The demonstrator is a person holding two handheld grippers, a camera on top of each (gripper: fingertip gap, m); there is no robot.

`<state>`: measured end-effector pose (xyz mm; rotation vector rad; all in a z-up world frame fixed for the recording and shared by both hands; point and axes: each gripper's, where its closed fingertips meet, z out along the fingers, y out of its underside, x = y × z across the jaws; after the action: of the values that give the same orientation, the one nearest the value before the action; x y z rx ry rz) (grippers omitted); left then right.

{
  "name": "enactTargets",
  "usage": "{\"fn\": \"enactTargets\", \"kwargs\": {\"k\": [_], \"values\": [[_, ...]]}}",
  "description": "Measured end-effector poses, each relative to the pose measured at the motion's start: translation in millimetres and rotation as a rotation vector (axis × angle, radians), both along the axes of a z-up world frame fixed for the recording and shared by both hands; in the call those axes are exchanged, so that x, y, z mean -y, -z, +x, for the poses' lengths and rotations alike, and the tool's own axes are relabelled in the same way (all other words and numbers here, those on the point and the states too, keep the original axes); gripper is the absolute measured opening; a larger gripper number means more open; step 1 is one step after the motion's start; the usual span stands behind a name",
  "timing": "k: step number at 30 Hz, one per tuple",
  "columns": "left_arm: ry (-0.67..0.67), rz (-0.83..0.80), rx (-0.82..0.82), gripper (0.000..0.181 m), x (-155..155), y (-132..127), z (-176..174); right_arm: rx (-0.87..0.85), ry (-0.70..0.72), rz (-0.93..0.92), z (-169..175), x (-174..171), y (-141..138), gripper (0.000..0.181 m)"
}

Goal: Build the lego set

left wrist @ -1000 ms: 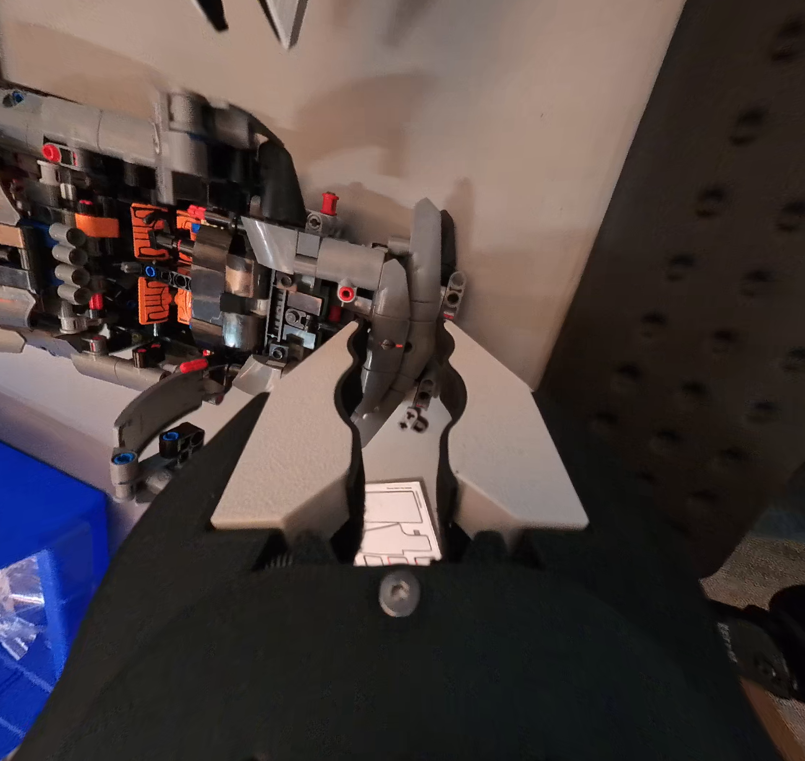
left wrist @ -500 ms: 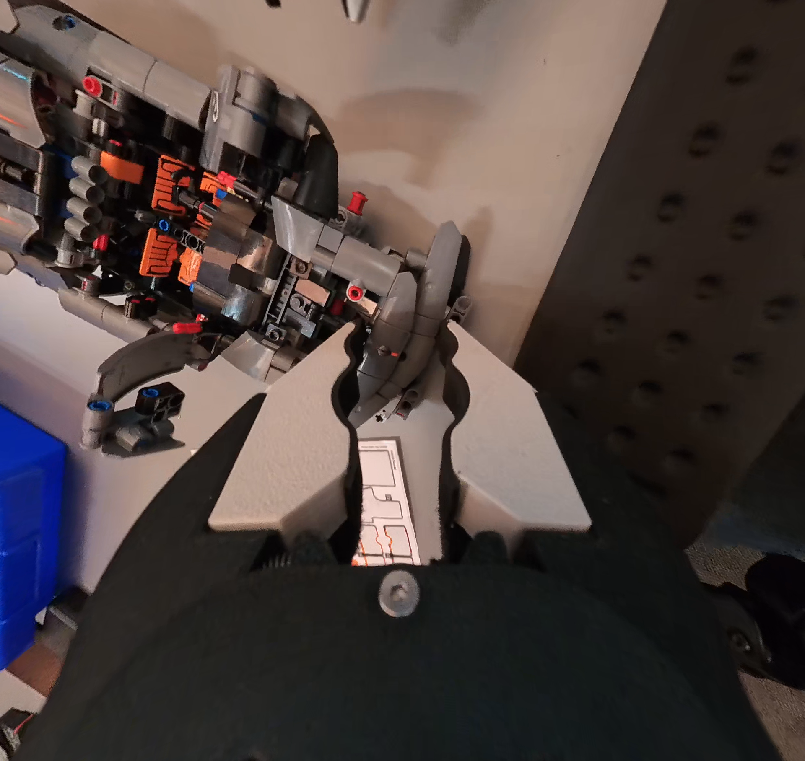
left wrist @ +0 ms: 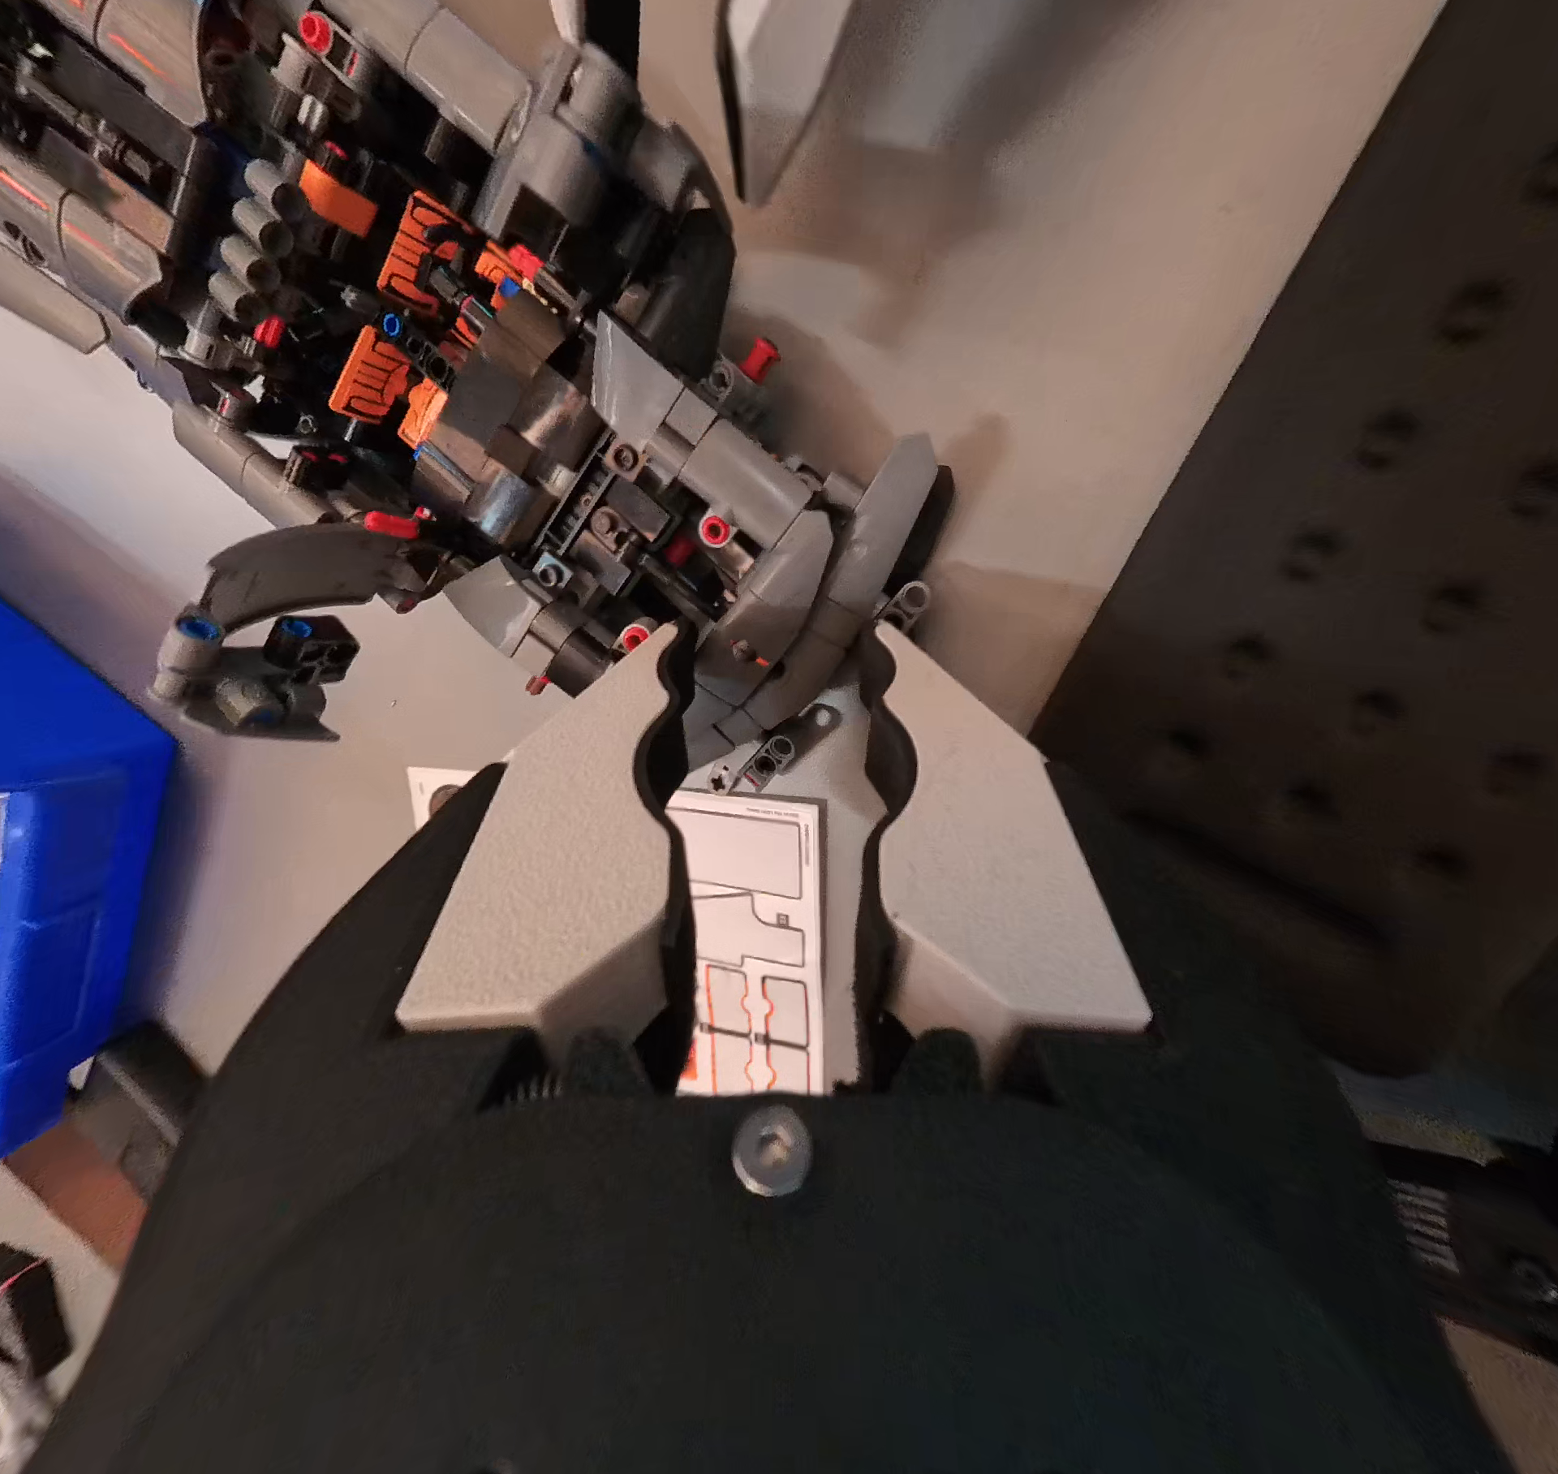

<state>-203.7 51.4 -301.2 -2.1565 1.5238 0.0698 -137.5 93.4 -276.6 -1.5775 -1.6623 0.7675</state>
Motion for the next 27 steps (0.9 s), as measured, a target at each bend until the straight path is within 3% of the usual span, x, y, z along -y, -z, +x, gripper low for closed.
{"fn": "enactTargets", "kwargs": {"k": [11,19,27], "values": [[-0.040,0.041,0.101,0.036,5,-11,-5,-0.034,0.036,-0.074,14,-11,-8,0.013],[-0.016,0.197,0.096,0.036,-1,-38,5,-0.064,0.192,-0.095,27,-38,-14,0.010],[0.028,0.174,-0.005,0.048,-1,-18,20,-0.059,0.219,-0.078,33,-42,-17,0.010]]}}
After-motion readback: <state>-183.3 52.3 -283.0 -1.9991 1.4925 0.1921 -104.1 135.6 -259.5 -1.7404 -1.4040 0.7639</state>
